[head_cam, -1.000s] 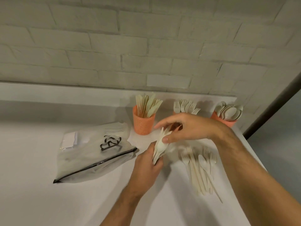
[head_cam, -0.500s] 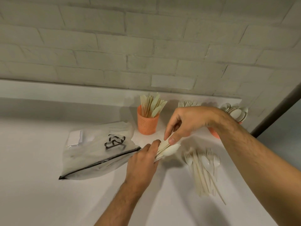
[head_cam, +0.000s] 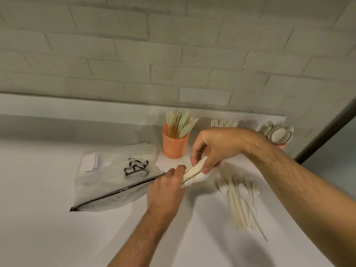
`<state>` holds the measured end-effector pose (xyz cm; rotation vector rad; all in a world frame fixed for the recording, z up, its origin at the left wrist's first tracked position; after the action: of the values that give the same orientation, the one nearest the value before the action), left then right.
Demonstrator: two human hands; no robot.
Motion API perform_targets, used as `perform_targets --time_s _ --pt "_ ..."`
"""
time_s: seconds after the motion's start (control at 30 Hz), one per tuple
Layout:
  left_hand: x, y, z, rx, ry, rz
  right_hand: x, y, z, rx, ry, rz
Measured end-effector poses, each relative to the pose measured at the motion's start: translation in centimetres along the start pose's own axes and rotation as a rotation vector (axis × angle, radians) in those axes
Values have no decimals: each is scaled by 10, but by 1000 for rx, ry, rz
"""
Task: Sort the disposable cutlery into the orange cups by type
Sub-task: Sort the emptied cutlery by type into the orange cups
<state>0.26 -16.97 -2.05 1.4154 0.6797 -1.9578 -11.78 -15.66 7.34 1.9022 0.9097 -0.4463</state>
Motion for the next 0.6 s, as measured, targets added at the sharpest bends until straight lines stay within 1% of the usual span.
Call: perform_targets --time_s 0.13,0.23,0.3,0.37,0.47,0.6 --pt "2 3 1 -69 82 22 6 2 1 -24 -48 -46" --pt "8 4 1 -96 66 41 7 2 3 -26 -73 -55" --pt "7 4 2 -121 89 31 6 -3 4 -8 -101 20" --pt "11 4 1 -123 133 21 4 -10 7 34 -135 181" --pt "12 4 1 -100 120 64 5 -22 10 100 -179 357" --pt "12 -1 1 -69 151 74 5 -24 10 124 -193 309"
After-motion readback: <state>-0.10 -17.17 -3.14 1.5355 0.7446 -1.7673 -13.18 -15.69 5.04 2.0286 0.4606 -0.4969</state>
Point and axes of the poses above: each hand's wrist, its own z-axis towards the middle knuckle, its own x-axis out of the palm, y = z × x, the point moved 7 cm from there along z, towards the middle knuckle, and after that the axes turned 12 degrees about z, right-handed, at the moved point
